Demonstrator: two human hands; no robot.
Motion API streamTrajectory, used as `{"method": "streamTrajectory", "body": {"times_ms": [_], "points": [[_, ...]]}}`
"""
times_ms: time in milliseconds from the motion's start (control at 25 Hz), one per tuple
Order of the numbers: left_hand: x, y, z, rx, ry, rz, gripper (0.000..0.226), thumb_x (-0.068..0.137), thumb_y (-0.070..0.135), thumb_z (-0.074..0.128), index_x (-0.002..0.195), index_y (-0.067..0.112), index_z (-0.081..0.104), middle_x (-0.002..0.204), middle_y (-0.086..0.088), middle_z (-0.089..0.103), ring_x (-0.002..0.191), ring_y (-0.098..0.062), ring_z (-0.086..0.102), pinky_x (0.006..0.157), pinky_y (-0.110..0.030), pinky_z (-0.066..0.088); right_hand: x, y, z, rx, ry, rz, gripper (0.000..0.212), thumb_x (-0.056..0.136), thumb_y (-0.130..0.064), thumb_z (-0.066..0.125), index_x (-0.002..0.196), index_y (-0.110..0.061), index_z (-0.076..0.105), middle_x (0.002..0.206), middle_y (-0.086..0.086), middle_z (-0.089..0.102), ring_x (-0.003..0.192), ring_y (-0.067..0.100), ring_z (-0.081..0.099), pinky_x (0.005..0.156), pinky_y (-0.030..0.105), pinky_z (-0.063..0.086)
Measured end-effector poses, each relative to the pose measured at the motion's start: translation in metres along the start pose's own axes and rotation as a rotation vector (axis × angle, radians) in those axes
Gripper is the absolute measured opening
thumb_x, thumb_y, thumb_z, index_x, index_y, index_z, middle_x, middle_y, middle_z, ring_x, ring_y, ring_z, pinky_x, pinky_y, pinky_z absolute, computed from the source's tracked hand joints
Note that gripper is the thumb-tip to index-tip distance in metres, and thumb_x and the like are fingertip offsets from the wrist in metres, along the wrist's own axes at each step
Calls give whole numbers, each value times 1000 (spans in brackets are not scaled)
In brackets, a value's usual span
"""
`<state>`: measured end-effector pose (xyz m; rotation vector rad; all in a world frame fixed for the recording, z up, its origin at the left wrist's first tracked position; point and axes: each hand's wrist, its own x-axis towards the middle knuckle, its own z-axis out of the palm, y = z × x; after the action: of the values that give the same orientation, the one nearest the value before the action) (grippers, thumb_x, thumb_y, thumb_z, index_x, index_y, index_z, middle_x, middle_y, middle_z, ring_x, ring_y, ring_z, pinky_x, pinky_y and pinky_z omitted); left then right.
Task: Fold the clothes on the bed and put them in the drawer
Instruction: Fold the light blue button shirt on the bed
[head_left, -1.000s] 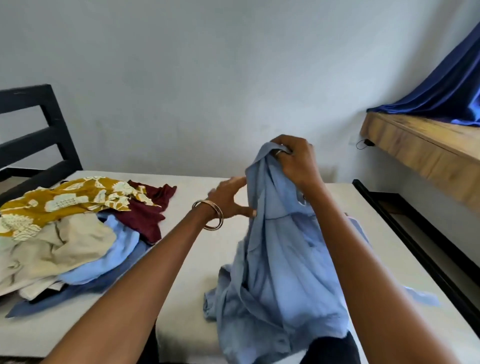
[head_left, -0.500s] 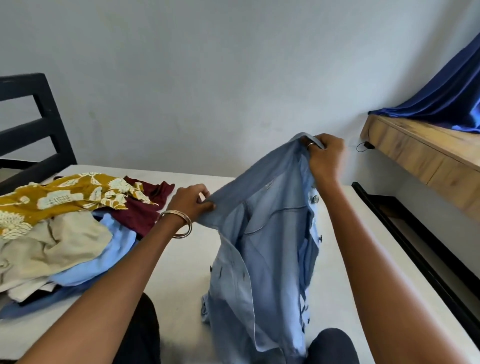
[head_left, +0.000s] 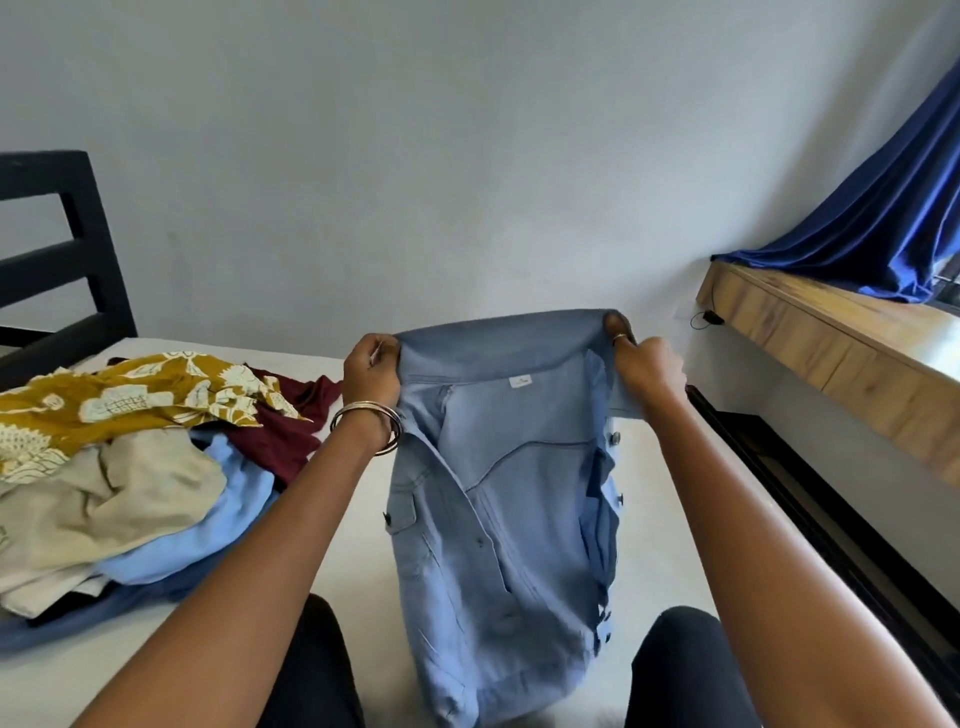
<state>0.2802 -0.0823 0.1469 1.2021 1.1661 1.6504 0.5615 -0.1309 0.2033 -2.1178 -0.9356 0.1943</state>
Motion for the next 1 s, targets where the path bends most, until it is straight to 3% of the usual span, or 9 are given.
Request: {"method": "streamTrajectory", "body": {"times_ms": [80,160,280,360,520,640,760,880,1000], "points": [[-2,11,-10,-4,-226,91,9,86,20,71,90,23,63,89,7,63,81,-4,58,76,-22,46,3,4,11,211,-68,74,69,93,-64,43,118,-1,57,122,20,59,112,41,57,97,46,48],[8,2,-23,435,-499,188,59,69,23,87,120,25,57,107,3,65,94,-13,62,81,-26,50,5,6,21,429,-106,148,65,91,-64,49,109,-2,57,116,17,62,107,38,60,95,46,51],[12,-26,-38,983,-477,151,51,70,13,83,115,10,60,97,-14,66,90,-29,64,69,-28,45,15,3,30,681,-107,222,59,83,-64,63,90,-5,55,89,9,60,88,31,62,75,39,52],[12,-48,-46,935,-276,5,17,78,16,77,83,8,63,77,-13,60,74,-23,58,55,-28,35,24,4,31,788,-179,290,63,77,-63,72,94,-5,54,87,8,59,79,29,60,74,40,53],[8,-92,-43,348,21,-406,25,78,8,78,66,5,56,61,-7,50,65,-20,45,60,-28,34,38,39,48,870,-674,376,97,45,-51,94,116,7,63,104,21,70,89,32,70,72,44,60],[5,-113,-28,421,-123,-485,43,71,15,84,50,7,47,44,1,39,52,-16,35,55,-27,30,36,59,61,1087,-797,301,57,59,-20,86,108,0,66,93,17,71,77,26,70,66,37,60],[4,-129,-5,393,-233,-456,44,76,25,80,52,11,46,53,-2,38,52,-13,35,51,-25,29,42,100,91,1472,-703,241,58,75,-39,78,123,-10,62,119,13,66,107,26,65,98,46,52],[-13,-159,16,220,-89,-550,22,85,15,72,66,11,62,67,-4,54,67,-14,47,60,-25,40,6,157,133,1120,-603,327,93,57,-83,68,127,-23,62,121,-3,69,111,15,63,92,39,52],[-47,-197,26,228,-77,-640,14,83,3,71,73,11,67,76,-4,61,80,-17,52,71,-26,44,-51,203,174,549,-653,341,79,56,-71,77,105,-9,70,89,0,71,79,16,65,62,27,51]]}}
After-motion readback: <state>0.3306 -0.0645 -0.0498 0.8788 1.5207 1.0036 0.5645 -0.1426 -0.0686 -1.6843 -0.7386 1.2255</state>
